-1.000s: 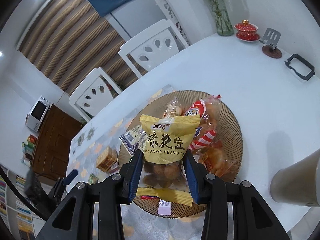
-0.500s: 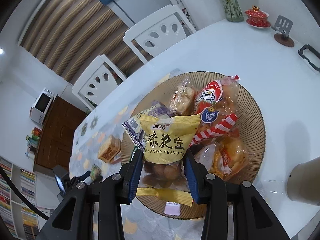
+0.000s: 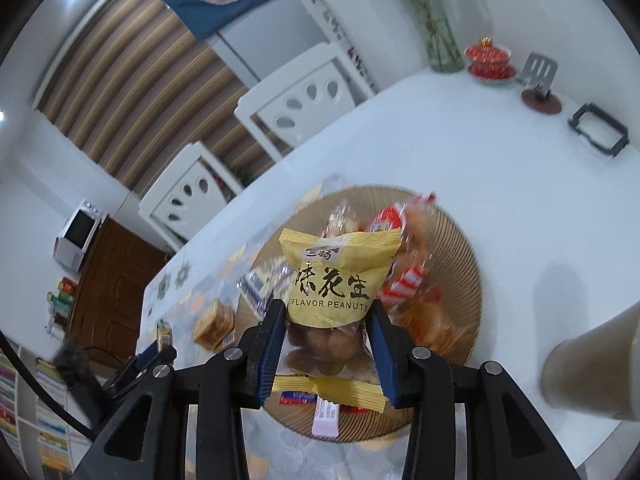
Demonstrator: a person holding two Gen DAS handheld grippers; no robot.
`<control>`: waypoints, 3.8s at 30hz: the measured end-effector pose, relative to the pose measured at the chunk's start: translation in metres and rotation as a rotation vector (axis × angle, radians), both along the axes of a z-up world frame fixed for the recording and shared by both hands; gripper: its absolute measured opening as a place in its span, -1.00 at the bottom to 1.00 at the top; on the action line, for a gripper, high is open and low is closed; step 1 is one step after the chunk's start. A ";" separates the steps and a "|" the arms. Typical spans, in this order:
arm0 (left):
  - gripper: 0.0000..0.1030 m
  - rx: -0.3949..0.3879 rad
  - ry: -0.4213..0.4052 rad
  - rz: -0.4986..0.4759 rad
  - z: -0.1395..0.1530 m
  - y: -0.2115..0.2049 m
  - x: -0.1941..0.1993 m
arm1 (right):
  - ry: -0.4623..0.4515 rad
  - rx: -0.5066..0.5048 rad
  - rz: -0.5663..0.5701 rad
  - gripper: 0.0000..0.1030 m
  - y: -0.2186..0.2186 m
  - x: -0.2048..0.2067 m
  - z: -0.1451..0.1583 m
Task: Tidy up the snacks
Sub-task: 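Carry the green-white pack over the bowl and open both grippers, then move both open grippers back toward the bread loaf and cake pack, then grasp the wrapped bread loaf with the left gripper while the right grasps the brown cake pack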
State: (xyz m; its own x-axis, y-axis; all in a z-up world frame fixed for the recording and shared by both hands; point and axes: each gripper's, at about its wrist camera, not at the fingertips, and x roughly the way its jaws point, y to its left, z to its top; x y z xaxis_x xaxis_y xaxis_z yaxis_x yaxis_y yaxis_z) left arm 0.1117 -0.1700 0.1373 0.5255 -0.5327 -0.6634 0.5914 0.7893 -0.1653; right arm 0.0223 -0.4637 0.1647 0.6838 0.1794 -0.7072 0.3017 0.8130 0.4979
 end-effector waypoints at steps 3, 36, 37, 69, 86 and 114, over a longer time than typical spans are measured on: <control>-0.24 0.006 -0.012 -0.075 0.013 -0.051 0.002 | 0.003 -0.035 -0.020 -0.23 -0.001 0.005 0.007; 0.35 0.117 0.008 0.251 -0.015 0.101 -0.044 | -0.038 -0.010 0.377 0.24 0.133 -0.025 -0.023; 0.35 0.120 0.031 0.274 -0.025 0.111 -0.045 | -0.036 -0.007 0.410 0.24 0.146 -0.026 -0.029; 0.34 0.200 0.096 0.434 -0.132 0.157 -0.044 | -0.009 -0.403 0.505 0.29 0.257 -0.016 -0.155; 0.45 0.117 0.015 0.144 -0.050 0.105 0.031 | 0.038 -0.134 0.472 0.29 0.256 0.035 -0.126; 0.16 0.086 0.171 0.134 -0.102 0.124 0.128 | 0.009 -0.193 0.366 0.29 0.261 0.143 -0.145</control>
